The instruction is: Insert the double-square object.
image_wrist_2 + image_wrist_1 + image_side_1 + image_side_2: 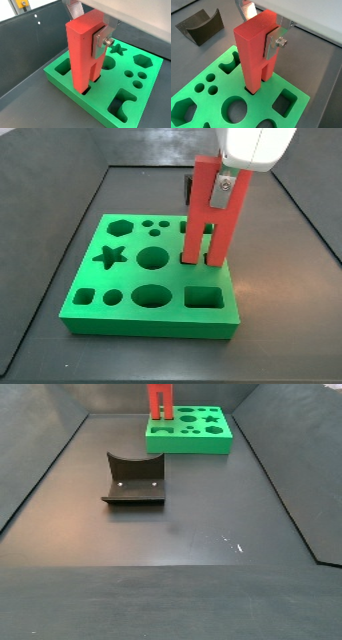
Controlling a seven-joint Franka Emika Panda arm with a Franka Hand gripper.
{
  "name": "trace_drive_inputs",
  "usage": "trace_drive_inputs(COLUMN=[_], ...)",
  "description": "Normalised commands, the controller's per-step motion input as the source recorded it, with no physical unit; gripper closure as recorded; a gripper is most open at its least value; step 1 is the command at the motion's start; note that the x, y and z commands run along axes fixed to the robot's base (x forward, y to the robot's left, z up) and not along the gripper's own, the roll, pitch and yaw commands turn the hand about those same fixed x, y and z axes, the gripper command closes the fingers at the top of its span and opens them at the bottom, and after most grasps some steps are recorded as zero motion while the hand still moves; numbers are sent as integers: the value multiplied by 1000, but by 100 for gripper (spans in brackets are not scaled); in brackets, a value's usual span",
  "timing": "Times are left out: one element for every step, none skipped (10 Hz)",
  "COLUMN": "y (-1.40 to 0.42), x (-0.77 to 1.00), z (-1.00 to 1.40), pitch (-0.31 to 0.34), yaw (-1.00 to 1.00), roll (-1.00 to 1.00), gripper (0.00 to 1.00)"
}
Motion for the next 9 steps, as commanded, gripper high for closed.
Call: trace_drive_inputs(y=[0,0,9,43,31,0,0,0,0], x=[-11,0,-40,-74,-140,-117,-129,-357,-363], z=[-214,-229,-231,-243,-214,-177,-189,-183,-160], pitch=[-17,0,-37,-74,-60,-36,-41,-130,-163], yaw=[109,97,177,180,9,0,0,29,117], roll=[140,227,227,186,166,154,100,0,0], gripper=[100,100,100,100,100,100,100,100,100])
